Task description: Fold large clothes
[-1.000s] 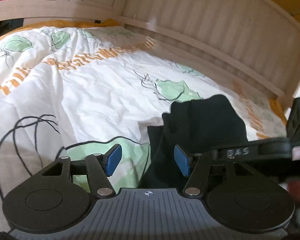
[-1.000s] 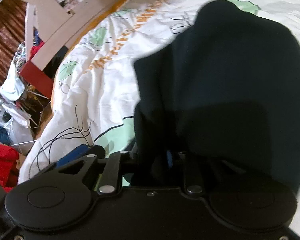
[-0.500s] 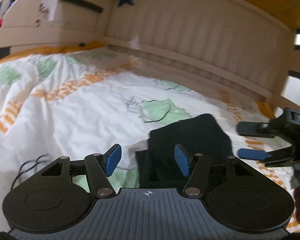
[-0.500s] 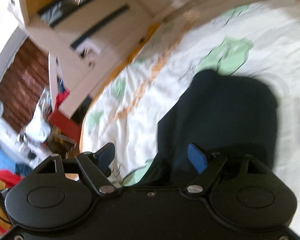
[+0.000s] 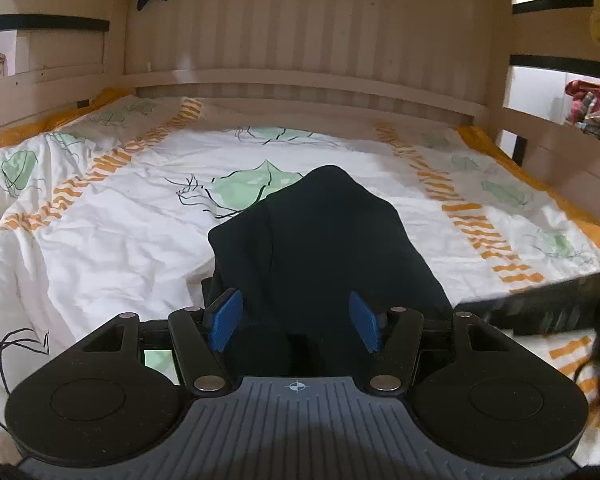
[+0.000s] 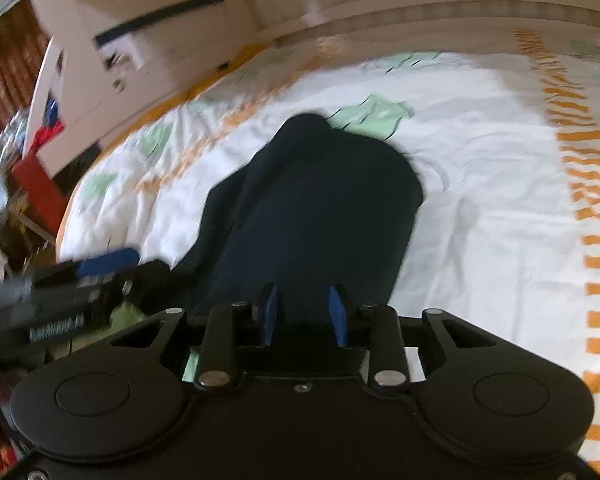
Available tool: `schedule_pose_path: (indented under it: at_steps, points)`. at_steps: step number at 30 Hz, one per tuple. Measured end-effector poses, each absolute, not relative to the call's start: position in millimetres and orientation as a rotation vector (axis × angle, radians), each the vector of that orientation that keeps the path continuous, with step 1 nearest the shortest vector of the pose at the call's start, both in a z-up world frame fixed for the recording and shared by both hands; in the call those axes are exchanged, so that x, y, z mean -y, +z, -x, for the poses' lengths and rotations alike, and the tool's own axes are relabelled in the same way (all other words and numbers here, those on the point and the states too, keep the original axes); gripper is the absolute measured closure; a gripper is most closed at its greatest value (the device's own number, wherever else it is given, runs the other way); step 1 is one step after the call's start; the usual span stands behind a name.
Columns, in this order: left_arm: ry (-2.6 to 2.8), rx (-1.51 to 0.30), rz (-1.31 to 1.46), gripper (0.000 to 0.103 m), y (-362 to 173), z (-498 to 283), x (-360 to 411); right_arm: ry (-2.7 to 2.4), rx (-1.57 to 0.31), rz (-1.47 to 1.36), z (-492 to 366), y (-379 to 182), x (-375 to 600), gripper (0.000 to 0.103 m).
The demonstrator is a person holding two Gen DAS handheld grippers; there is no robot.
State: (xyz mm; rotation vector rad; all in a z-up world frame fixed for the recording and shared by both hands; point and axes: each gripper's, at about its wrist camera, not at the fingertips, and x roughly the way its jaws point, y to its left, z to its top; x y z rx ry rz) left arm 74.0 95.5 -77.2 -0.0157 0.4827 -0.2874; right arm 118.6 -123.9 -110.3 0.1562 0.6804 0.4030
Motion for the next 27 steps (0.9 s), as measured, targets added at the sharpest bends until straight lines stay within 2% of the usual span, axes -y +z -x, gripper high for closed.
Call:
schedule_pose_path:
  at_steps: [4, 14, 20, 27]
  points:
    - [-0.288, -0.478, 0.003, 0.045, -75.7, -80.0, -89.1, 0.423, -0.68, -0.025, -122.8, -130.2, 92.7, 0.062]
    - [-0.259, -0.582, -0.039, 0.044, -95.3, -148.4, -75.8, 0.494, -0.685, -0.092, -137.3, -150.5, 95.0, 0.062]
    - [-0.244, -0.699, -0.018, 0.036, -129.1, -183.2, -89.0, 0.509, -0.671, -0.068, -131.4, -146.9, 97.2, 0.062]
    - [-0.266, -0.711, 0.062, 0.035, -132.6, -179.7, -104.3, 0.479, -0.576, -0.11, -133.7, -118.3, 118.3, 0.061]
